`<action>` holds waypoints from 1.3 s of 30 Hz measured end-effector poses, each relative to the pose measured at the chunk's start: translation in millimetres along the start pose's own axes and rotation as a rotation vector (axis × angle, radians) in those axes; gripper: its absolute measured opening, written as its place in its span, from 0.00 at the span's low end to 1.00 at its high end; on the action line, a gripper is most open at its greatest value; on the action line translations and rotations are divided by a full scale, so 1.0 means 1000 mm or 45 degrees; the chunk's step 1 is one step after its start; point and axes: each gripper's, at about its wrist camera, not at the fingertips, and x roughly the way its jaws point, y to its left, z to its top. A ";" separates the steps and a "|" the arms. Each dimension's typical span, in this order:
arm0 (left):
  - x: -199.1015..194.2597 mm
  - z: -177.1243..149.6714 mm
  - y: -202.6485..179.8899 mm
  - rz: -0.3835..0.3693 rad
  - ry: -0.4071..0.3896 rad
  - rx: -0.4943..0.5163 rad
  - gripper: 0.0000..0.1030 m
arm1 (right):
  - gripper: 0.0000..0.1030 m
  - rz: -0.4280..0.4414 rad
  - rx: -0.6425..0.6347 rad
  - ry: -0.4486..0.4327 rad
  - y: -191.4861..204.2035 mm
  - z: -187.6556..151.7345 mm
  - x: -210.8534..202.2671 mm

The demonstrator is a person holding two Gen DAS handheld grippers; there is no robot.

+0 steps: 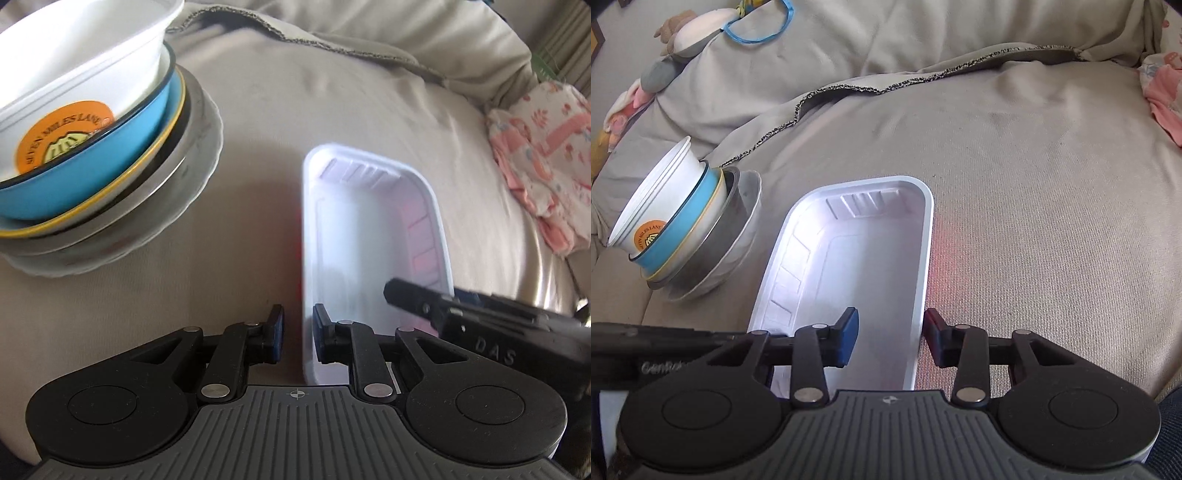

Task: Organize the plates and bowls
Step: 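Grasp the white tray rims with both tools, one at each end, then lift the white tray with both tools and carry it over the bowl stack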

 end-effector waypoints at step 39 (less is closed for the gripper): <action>-0.144 0.022 0.158 -0.039 -0.627 -0.296 0.20 | 0.34 -0.037 -0.535 -0.291 0.230 0.068 0.003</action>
